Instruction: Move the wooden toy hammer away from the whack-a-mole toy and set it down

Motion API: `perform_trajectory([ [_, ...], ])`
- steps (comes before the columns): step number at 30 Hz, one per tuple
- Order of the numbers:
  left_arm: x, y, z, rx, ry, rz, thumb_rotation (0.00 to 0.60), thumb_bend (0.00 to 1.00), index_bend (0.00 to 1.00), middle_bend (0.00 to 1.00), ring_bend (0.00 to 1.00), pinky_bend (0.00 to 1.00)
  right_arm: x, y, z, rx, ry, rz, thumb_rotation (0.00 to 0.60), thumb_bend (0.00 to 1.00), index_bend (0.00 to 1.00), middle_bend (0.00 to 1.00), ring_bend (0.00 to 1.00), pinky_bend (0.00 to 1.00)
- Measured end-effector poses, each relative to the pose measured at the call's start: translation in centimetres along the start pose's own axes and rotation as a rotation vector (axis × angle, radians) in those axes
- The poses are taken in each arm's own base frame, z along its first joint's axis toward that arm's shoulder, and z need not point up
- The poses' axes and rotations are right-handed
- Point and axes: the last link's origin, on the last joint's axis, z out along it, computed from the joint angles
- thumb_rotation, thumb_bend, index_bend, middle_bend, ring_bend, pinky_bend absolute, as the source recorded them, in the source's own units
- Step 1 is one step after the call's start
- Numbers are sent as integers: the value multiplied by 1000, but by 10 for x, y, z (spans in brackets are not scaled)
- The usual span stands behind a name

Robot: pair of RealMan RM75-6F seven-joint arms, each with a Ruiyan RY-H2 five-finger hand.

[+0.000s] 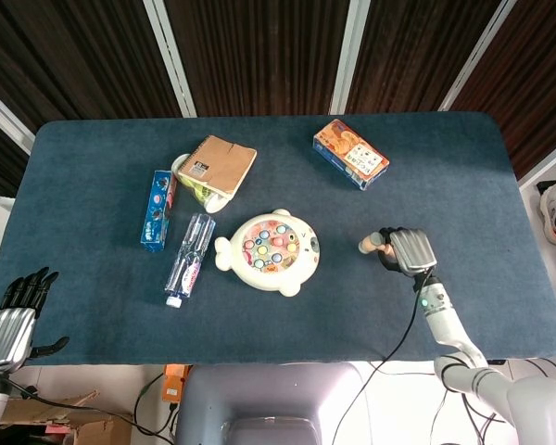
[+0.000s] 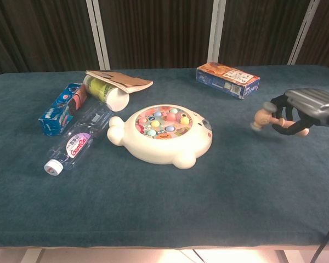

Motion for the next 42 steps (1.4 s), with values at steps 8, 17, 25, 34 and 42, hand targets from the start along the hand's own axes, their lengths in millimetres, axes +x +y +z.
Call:
perform_trajectory([
  [8,0,0,0,1,-3,-2,600,87,0,0,0,63,-10,5,-2,3,-23,31,600,487,776,726,560,608],
  [17,-1,-1,0,1,-10,-1,600,87,0,0,0,63,-12,15,-4,-12,-56,62,600,453,627,582,461,553],
  [25,-1,0,1,3,-13,1,600,87,0,0,0,63,-12,19,-4,-12,-67,83,600,421,552,527,419,542],
  [34,0,-1,1,5,-11,-1,600,87,0,0,0,63,-10,22,-4,-17,-67,100,600,283,457,452,365,527],
  [42,0,-1,1,4,-10,-4,600,87,0,0,0,63,-11,24,-5,-20,-76,94,600,243,397,428,352,523],
])
